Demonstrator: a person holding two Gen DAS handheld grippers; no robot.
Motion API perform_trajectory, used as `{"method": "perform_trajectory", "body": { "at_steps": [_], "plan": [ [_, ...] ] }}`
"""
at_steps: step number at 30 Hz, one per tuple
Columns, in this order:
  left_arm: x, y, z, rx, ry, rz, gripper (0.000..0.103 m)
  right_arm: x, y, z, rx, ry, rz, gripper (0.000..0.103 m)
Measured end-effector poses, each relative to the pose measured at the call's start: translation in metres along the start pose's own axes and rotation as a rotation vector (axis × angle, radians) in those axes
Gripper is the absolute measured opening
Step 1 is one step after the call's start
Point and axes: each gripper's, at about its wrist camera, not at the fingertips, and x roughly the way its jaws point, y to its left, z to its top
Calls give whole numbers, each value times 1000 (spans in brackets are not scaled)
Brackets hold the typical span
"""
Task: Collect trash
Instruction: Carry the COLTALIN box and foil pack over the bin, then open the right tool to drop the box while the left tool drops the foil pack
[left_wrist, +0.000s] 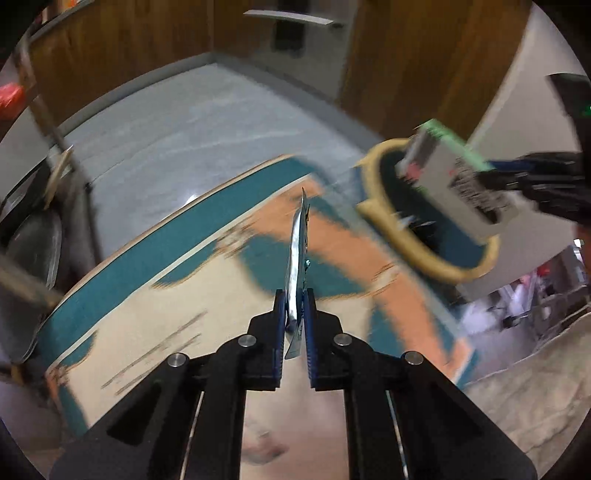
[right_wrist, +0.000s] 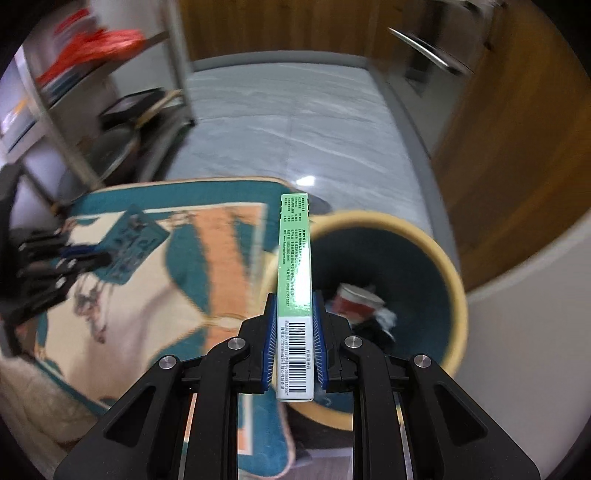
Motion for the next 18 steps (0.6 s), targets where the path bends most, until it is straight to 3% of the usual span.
{"method": "perform_trajectory", "body": {
  "at_steps": [8,13,17,18],
  "plan": [
    [25,-88,44,74,-46,-172,9,21,-62,-22,141,60,-81,19],
    [57,-123,60,123,-28,-188,9,31,-85,-33,185,77,-93,19],
    [78,-132,64,130,7,-156,10,36,-93,-37,212,77,-77,20],
    [81,-133,64,117,21,-158,15,37,-92,-37,218,84,-67,20]
  ]
}}
